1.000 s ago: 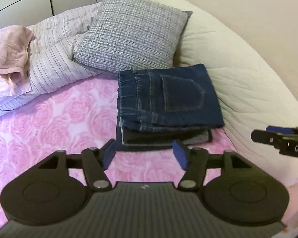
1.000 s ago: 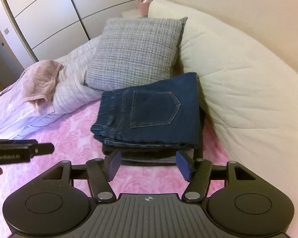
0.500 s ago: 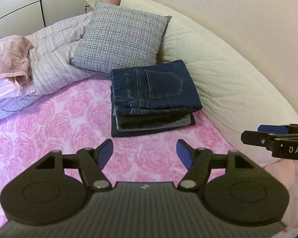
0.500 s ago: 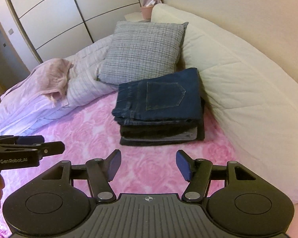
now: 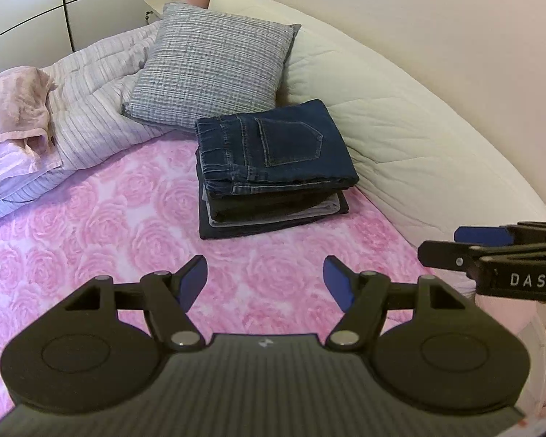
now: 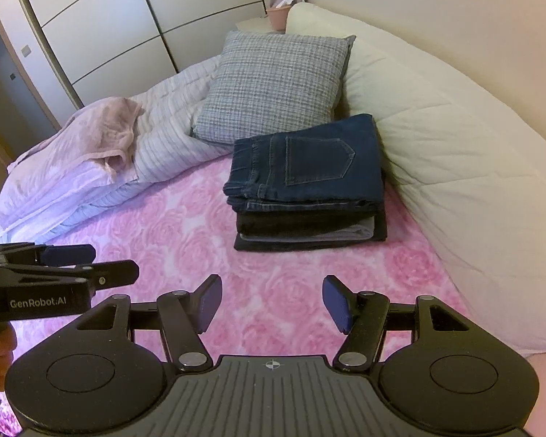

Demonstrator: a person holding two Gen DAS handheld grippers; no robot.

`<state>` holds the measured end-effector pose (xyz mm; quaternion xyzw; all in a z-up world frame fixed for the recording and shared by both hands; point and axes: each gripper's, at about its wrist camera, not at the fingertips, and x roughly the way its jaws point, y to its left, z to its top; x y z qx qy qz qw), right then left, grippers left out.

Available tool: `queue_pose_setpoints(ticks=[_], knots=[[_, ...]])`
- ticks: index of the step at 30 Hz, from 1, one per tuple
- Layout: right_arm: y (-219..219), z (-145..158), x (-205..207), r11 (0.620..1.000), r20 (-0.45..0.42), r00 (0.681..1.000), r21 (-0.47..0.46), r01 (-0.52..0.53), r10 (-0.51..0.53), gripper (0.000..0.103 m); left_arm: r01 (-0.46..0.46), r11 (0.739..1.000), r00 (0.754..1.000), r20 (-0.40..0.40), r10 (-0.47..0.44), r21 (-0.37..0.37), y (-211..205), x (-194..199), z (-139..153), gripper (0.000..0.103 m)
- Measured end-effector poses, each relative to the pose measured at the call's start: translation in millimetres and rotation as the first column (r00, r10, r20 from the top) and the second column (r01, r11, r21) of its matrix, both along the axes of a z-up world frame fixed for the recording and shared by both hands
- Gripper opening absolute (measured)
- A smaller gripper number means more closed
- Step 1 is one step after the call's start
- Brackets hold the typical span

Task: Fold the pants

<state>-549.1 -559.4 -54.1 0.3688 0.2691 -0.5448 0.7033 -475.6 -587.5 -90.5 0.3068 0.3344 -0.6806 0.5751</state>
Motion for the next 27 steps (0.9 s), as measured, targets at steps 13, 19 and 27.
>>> queue_pose_setpoints(ticks=[13, 19, 27], knots=[[-2.8, -4.7, -1.5, 1.000, -0.013, 1.000, 0.013, -0.003, 0.004, 0.058, 0.022, 1.000, 1.000, 0.000, -0.022, 0.007, -4.3, -7.0, -3.1, 0.067], [-4.8, -6.4, -1.5, 1.000, -0.012, 1.000, 0.020, -0.007, 0.008, 0.058, 0.021, 1.000, 1.000, 0.004, -0.021, 0.014, -8.0, -8.2, -3.6, 0.067], [-8.9, -8.7, -5.0, 1.000, -0.009, 1.000, 0.031, -0.005, 0.006, 0.058, 0.028, 0.999, 1.000, 0.008, -0.029, 0.023, -13.7, -11.8, -6.2, 0.067]])
